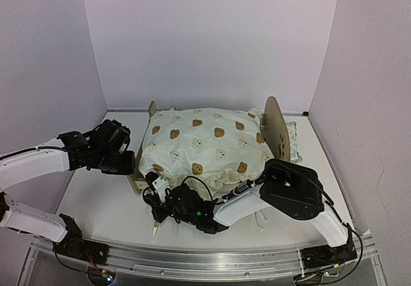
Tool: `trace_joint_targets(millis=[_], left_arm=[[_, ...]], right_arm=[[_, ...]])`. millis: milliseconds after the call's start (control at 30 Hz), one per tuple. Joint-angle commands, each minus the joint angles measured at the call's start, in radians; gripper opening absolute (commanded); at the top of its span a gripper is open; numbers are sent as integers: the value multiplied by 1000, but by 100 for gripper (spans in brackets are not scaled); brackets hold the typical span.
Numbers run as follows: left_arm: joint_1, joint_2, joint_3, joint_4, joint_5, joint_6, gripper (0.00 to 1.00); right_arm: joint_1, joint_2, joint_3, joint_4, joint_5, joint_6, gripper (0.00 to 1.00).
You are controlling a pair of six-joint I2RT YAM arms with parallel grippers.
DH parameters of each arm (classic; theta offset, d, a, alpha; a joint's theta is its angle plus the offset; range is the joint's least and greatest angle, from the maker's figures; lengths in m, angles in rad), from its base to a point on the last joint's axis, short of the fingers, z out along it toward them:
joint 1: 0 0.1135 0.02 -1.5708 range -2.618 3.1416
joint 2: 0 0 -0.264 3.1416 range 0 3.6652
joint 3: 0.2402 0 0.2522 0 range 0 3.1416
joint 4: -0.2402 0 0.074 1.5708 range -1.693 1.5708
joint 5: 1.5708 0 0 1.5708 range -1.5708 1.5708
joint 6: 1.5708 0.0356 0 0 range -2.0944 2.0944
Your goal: Set up the pet bed
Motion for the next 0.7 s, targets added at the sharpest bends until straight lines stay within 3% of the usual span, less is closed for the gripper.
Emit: trace_joint_targets(millis=[0,233,333,467,600,667], left_arm=[[-16,-92,-3,259,76,4,0],[-15,-153,-89,293,83,-21,0],[-15,-160,-110,297,99,-27,6],[-16,-185,-128,270,129,-33,37],[-16,-270,-129,213,164,-42,78],[-16,-304,-117,171,178,-43,85]], right_arm=[[11,-90,29,-98,-29,117,0],[11,-82,58,-184,17,213,0],[9,-87,62,-203,13,237,0],[8,-103,64,-244,5,274,0],[0,-123,80,-329,-32,349,0],[-13,-126,90,-360,-66,410,0]])
